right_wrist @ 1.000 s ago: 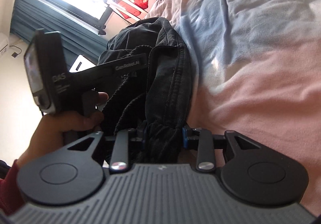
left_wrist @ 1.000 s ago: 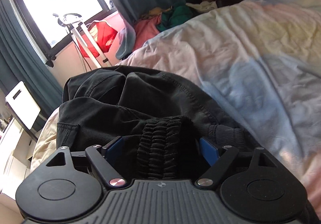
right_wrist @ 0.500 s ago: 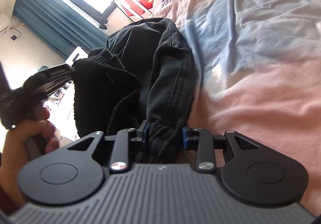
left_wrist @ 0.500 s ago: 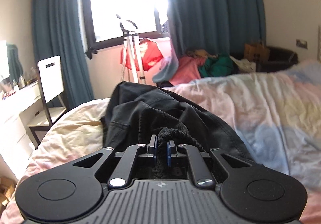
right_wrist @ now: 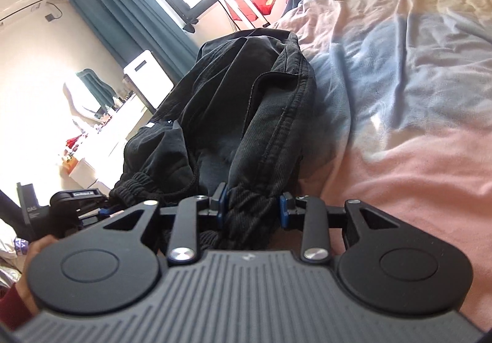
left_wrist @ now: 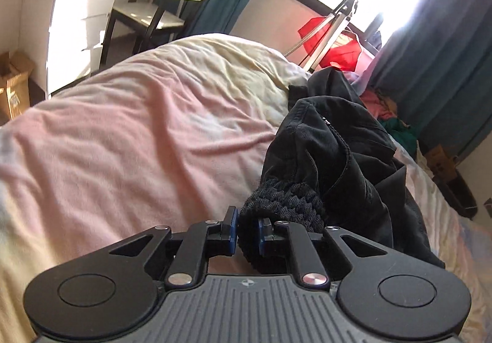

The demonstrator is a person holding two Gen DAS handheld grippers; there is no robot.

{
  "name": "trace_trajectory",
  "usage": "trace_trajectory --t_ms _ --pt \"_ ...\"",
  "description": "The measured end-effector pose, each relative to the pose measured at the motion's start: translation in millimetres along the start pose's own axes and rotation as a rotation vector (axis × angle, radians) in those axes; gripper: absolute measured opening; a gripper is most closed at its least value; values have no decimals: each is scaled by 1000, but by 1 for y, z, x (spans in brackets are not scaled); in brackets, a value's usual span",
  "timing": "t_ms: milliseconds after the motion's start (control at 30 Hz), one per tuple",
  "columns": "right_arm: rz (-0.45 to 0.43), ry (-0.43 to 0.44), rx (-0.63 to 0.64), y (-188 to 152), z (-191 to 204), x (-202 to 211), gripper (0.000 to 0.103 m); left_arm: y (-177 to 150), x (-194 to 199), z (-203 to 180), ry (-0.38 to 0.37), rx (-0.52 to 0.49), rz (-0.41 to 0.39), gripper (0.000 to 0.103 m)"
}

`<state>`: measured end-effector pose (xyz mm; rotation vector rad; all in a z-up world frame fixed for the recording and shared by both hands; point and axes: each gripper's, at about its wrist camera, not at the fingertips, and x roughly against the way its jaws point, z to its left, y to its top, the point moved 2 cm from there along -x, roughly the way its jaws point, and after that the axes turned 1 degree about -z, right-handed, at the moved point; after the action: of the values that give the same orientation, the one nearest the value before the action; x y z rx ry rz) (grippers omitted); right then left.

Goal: Fold clothes

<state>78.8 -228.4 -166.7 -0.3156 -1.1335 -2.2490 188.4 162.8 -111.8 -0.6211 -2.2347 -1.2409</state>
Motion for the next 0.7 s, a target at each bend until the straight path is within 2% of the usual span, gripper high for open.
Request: trace_trajectory --t_ms 67,133,233,300,367,433,533,633,700 --pt "1 7 -24 1 -2 0 35 -3 8 7 -4 39 12 16" --pt "1 13 -63 3 -6 -1 35 -9 18 11 -9 65 31 25" --pt "5 15 -91 3 -9 -1 35 -9 34 9 -6 31 27 33" --pt "8 11 -84 2 -9 -2 35 -6 45 4 -19 0 6 46" --pt "10 10 -89 2 -10 -3 35 -6 52 -1 -86 18 6 53" --pt "9 10 -94 2 -11 -3 35 -8 52 -4 -203 98 31 57" --pt "10 8 -100 1 -11 -3 35 -19 32 -7 -358 249 128 63" --pt "10 8 -107 1 -12 -2 36 -36 7 -8 -405 349 225 65" --pt "11 7 -106 1 -13 -3 36 -44 -9 -6 -417 416 244 66"
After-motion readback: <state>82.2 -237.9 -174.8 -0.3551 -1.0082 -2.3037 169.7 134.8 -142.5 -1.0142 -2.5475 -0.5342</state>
